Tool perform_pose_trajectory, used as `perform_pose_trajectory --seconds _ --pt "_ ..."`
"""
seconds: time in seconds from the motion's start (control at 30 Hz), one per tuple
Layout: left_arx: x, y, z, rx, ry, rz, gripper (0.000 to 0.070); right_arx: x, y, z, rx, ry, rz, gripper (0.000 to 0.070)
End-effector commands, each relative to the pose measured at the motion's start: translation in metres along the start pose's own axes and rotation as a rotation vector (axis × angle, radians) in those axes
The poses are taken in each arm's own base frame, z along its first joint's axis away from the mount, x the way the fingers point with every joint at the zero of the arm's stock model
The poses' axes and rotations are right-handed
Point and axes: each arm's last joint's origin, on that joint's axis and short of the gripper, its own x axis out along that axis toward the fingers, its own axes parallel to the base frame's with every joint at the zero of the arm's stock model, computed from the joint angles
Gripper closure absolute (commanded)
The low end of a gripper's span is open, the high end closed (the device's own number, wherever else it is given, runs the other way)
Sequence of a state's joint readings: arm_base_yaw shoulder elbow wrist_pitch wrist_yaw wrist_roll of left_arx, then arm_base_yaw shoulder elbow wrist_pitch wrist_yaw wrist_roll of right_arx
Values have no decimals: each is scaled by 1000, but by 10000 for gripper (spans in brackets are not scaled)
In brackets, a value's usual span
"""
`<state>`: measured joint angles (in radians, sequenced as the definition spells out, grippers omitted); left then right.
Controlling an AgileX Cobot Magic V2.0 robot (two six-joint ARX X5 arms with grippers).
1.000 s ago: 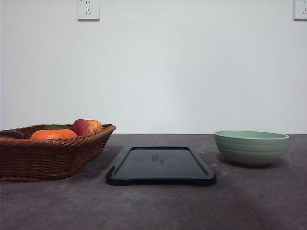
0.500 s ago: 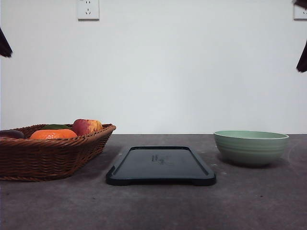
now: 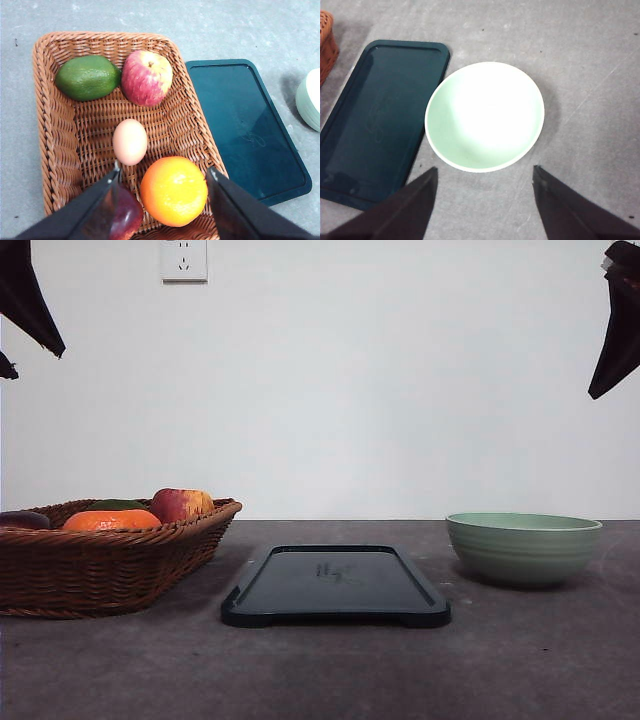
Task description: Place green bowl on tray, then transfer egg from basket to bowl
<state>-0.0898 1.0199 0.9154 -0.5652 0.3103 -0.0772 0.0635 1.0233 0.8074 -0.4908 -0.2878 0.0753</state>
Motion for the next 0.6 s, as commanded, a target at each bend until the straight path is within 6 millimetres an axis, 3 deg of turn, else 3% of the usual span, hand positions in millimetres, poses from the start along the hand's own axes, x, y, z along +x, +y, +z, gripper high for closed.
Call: perform_pose_trajectory --seconds 0.0,0.3,0.57 --pt "-2 -2 7 23 -26 -7 348 -1 1 5 2 -10 2 312" --pt "-3 -2 7 16 -27 -7 348 -3 0 14 40 36 -34 312" --pt "-2 -2 7 16 -27 -7 349 7 -8 45 116 234 -73 312"
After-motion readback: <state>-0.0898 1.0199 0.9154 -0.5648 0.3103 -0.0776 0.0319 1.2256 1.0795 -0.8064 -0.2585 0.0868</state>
